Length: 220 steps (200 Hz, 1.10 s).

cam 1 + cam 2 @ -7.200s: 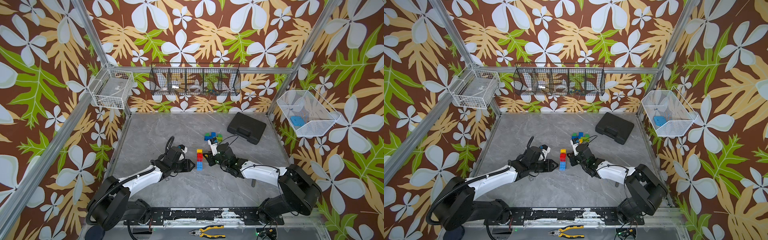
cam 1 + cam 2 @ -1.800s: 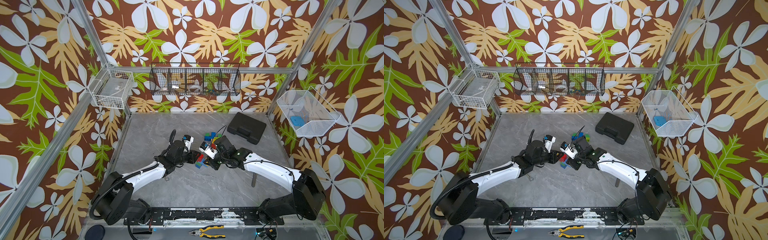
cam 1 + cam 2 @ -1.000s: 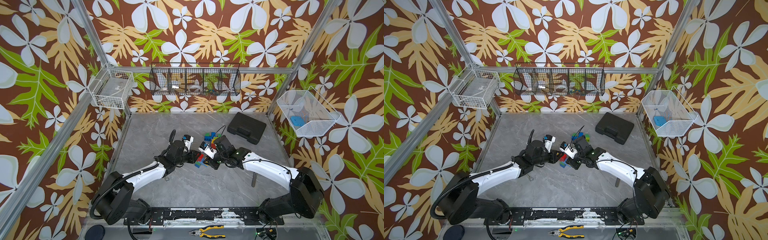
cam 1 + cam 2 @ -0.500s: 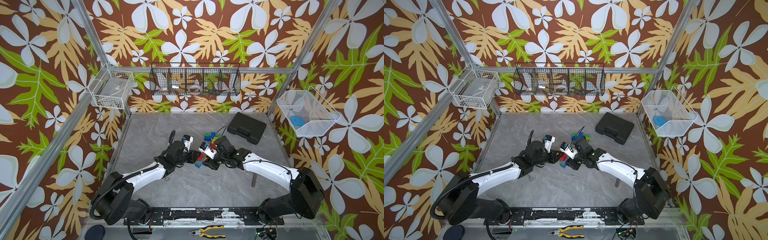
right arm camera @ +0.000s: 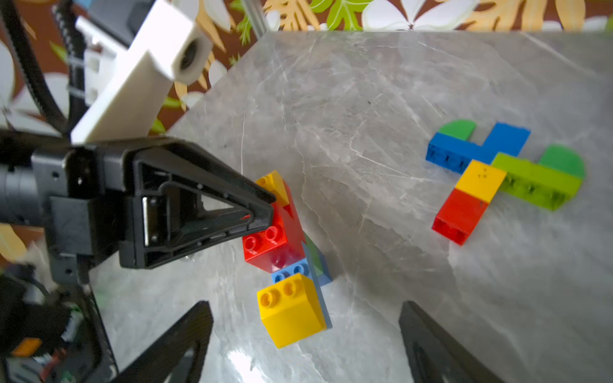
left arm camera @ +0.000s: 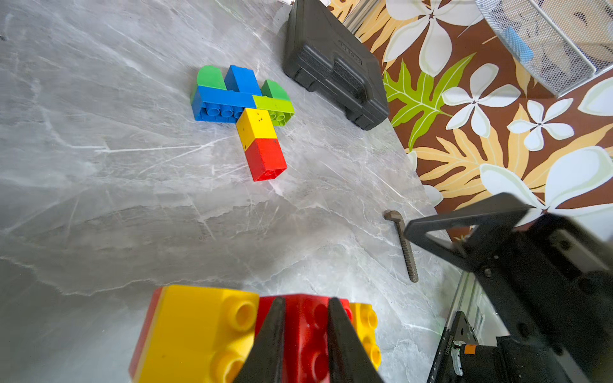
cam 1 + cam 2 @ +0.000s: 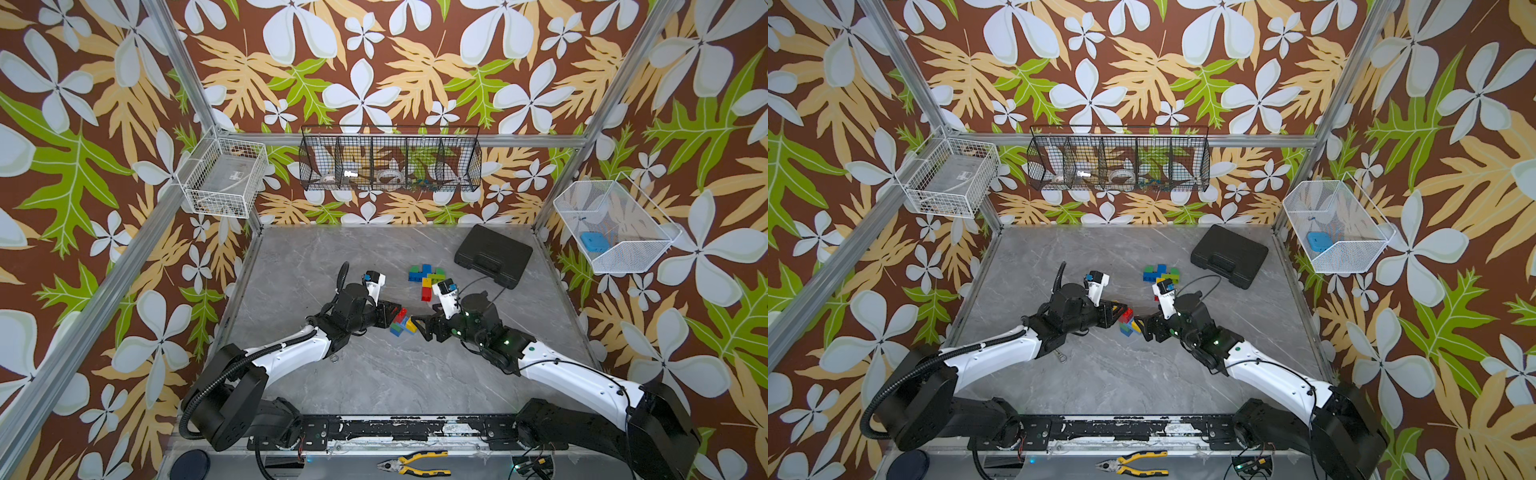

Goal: Assemble a fork with lego
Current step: Assemble the lego brick with the lego brick.

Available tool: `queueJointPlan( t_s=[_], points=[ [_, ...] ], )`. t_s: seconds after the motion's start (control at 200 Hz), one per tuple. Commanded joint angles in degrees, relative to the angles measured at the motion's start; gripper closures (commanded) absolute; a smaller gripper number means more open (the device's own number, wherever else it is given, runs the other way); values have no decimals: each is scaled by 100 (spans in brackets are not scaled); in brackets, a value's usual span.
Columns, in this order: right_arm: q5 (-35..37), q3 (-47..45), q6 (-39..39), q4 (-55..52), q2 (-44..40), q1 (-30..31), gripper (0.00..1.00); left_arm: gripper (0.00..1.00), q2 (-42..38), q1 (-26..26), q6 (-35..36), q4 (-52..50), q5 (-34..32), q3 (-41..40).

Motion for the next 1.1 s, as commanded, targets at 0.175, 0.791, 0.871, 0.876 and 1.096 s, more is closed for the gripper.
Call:
queueJointPlan(
  t_s=[0.175,0.791,0.871,0.876,1.096],
  points=[
    [-98,-1360,3760,3625,183,-18,1,76,30,-3,-41,-325,7,-73],
    [-696,-1733,5182,5760,2116,-37,6,77,54,-2,-37,-343,25,-20],
    [-723,-1705,5253,5892,2309,-39,7,77,54,-4,-38,-339,21,-29],
    [-724,-1702,5256,5902,2315,-42,7,77,54,-3,-38,-343,21,-25],
    [-824,-1591,5347,6188,2626,-38,14,77,63,-3,-37,-356,13,-15]
  ],
)
